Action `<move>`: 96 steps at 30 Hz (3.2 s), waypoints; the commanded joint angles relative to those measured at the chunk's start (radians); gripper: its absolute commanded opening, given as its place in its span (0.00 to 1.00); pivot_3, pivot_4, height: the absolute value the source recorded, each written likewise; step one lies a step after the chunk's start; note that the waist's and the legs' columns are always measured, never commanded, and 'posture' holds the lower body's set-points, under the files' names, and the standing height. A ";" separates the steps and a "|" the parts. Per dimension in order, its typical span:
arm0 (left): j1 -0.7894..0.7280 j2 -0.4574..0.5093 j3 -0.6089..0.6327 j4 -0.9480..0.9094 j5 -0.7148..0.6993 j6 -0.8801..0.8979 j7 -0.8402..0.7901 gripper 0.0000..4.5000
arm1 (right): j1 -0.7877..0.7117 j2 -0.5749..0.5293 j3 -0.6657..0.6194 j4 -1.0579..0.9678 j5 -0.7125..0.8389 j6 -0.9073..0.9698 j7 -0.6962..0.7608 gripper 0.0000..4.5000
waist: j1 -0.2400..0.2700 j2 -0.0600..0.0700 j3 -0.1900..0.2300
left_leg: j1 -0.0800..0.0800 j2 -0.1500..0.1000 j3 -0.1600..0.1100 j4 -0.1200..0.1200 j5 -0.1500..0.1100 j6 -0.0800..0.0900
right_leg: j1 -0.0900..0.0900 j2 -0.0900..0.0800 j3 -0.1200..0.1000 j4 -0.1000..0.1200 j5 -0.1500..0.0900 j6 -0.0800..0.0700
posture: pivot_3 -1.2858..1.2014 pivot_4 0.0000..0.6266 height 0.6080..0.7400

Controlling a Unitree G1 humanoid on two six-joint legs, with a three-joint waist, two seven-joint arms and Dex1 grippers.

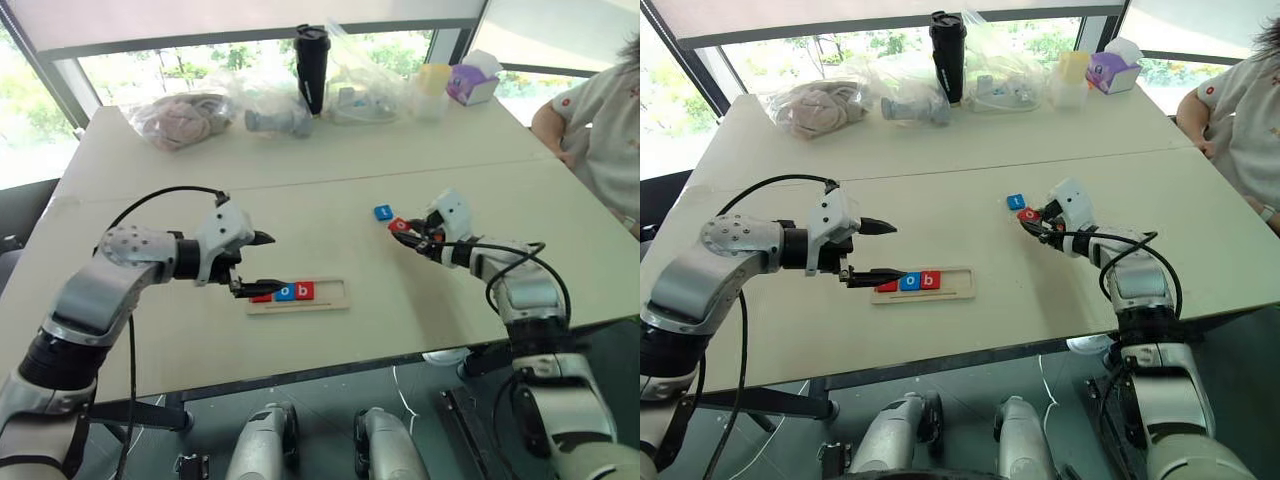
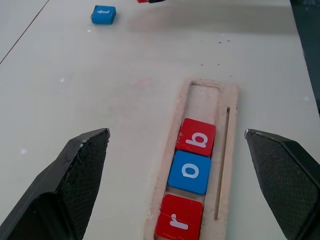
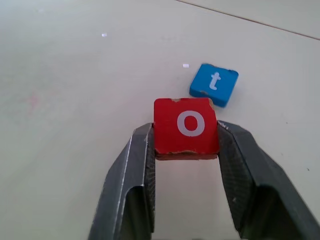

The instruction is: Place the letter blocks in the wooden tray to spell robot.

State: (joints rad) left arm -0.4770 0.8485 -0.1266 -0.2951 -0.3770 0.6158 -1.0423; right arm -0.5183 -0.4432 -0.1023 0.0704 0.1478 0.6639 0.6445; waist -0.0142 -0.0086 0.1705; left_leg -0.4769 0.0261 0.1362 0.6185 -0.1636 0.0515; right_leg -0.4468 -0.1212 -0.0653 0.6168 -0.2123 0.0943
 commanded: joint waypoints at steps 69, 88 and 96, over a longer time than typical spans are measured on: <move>0.134 0.098 0.078 -0.165 -0.040 -0.001 -0.031 1.00 | -0.141 -0.053 0.371 0.041 0.035 -0.280 0.581 0.26 | 0.004 0.000 -0.001 | -0.003 0.016 0.024 0.007 -0.006 0.000 | -0.012 0.003 -0.004 0.000 0.003 -0.006 | 0.52 0.24 1.00; 0.124 0.055 0.060 -0.147 -0.025 -0.005 -0.002 1.00 | -0.180 0.020 0.454 0.184 -0.058 -0.395 0.524 0.26 | 0.000 0.000 -0.001 | -0.003 0.017 0.029 0.004 -0.005 0.000 | -0.012 0.003 -0.004 0.000 0.003 -0.007 | 0.52 0.24 1.00; 0.129 0.057 0.060 -0.141 -0.018 -0.013 -0.003 1.00 | -0.174 0.010 0.417 0.123 -0.006 -0.369 0.563 0.98 | 0.000 0.000 -0.001 | -0.003 0.017 0.029 0.004 -0.005 -0.001 | -0.012 0.003 -0.004 0.000 0.003 -0.007 | 0.52 0.24 1.00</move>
State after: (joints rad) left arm -0.3395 0.9015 -0.0676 -0.4315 -0.4017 0.6197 -1.0431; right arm -0.6799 -0.4236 0.3483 0.2566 0.1048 0.2876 1.1911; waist -0.0145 -0.0086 0.1695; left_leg -0.4797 0.0429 0.1653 0.6225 -0.1690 0.0509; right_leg -0.4588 -0.1178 -0.0693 0.6173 -0.2088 0.0878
